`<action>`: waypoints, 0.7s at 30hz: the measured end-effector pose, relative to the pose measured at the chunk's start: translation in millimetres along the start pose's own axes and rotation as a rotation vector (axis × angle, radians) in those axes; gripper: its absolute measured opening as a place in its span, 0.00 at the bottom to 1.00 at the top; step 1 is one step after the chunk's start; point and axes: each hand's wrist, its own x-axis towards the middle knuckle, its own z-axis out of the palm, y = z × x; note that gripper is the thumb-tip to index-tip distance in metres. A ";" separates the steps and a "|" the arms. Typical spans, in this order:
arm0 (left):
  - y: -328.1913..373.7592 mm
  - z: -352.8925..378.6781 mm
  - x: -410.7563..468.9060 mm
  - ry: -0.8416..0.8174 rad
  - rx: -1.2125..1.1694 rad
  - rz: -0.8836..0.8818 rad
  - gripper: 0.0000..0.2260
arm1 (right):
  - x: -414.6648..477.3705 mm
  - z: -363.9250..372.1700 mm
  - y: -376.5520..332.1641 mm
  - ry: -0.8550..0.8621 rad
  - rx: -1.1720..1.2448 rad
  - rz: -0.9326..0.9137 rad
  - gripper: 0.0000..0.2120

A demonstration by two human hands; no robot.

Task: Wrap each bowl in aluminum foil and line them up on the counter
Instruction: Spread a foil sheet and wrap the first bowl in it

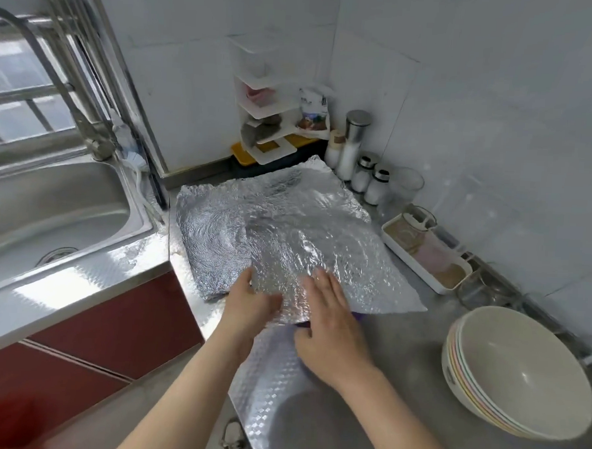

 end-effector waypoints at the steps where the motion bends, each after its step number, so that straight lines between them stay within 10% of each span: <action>1: -4.4 -0.5 4.2 0.003 -0.002 0.020 0.40 | -3.4 -4.8 6.8 0.098 0.098 0.021 0.33; 5: -17.0 -12.7 9.0 0.038 0.013 0.036 0.35 | -9.0 -31.6 50.5 0.582 0.418 0.440 0.28; 9: -21.7 -17.3 4.1 0.052 -0.019 -0.047 0.39 | -4.6 -38.3 92.0 0.673 0.842 0.799 0.37; 15: -23.9 -24.1 2.6 0.051 -0.031 0.002 0.37 | -4.1 -37.2 112.1 0.509 1.502 0.946 0.33; 21: -20.8 -35.6 -5.1 0.003 0.112 0.050 0.41 | -17.7 -22.5 127.0 0.238 1.591 1.005 0.17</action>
